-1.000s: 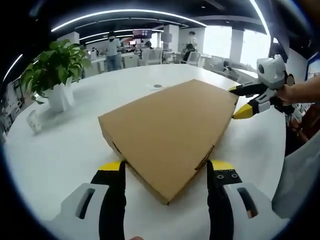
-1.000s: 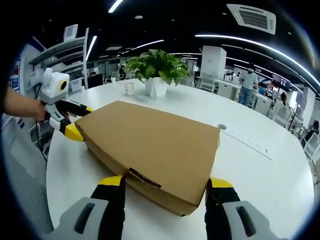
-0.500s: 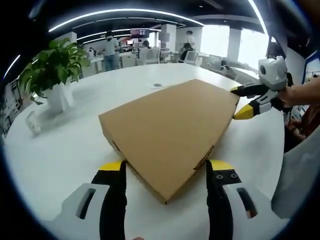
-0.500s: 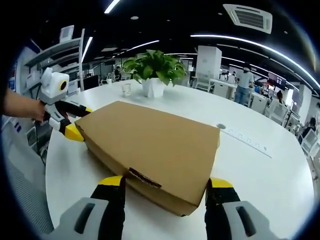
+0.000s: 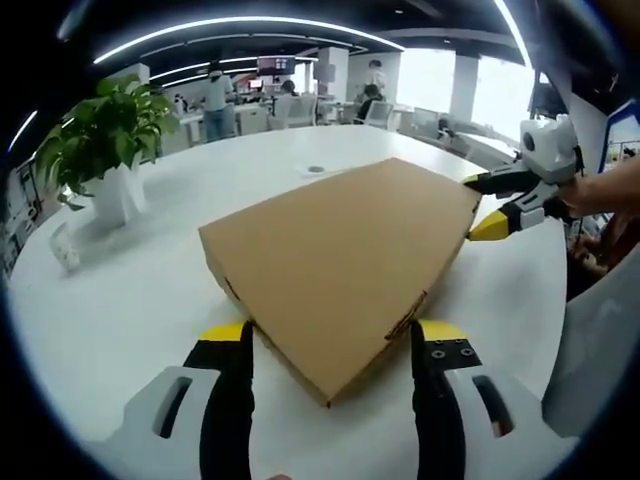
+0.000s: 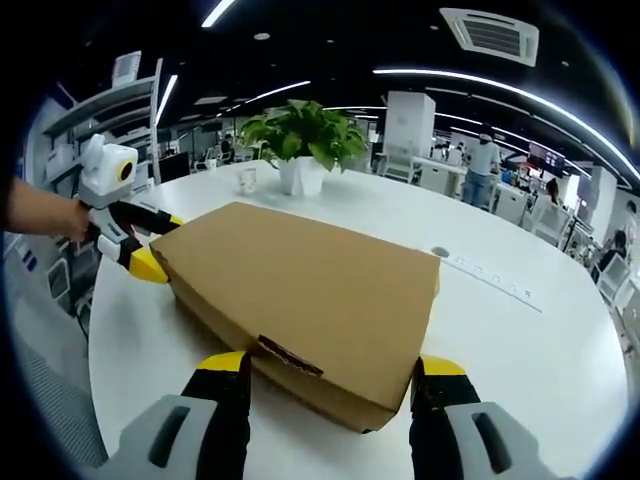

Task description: Operate the shoe box by opening the lid, removing the specified soft item, and placing it in the target area until the item is outside and the box remains undamaged.

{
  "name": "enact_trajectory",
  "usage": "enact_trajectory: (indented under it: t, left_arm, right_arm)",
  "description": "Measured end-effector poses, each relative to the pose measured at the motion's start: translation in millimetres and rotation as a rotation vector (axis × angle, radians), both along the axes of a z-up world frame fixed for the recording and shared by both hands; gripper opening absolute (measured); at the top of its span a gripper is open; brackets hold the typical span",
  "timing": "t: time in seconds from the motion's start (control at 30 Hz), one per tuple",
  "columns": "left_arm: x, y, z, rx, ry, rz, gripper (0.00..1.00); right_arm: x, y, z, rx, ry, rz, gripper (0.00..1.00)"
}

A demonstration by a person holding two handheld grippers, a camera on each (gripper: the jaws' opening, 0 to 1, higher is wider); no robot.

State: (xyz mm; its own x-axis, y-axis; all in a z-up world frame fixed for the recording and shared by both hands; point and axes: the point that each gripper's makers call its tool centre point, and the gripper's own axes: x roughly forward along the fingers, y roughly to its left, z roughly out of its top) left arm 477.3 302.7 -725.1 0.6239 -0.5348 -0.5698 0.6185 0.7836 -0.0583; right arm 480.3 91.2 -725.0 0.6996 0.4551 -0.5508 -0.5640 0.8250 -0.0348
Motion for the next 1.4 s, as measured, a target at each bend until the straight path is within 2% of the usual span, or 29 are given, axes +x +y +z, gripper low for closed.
enact_trajectory:
  t: [0.57,1.0,1.4]
  left_arm:
    - [6.6,12,-0.8,0.010,0.011,-0.041,0.63]
    - [5.9,16,2.6,0.049,0.030,-0.074,0.64]
    - [9.2,29,2.8,0.077,0.054,-0.099,0.63]
  right_arm:
    - [-4,13,0.2,-0.004,0.006,-0.043,0.62]
    - [-6,24,0.1,-0.006,0.008,-0.088,0.62]
    - [-11,38,0.7,0.007,0.009,-0.124,0.61]
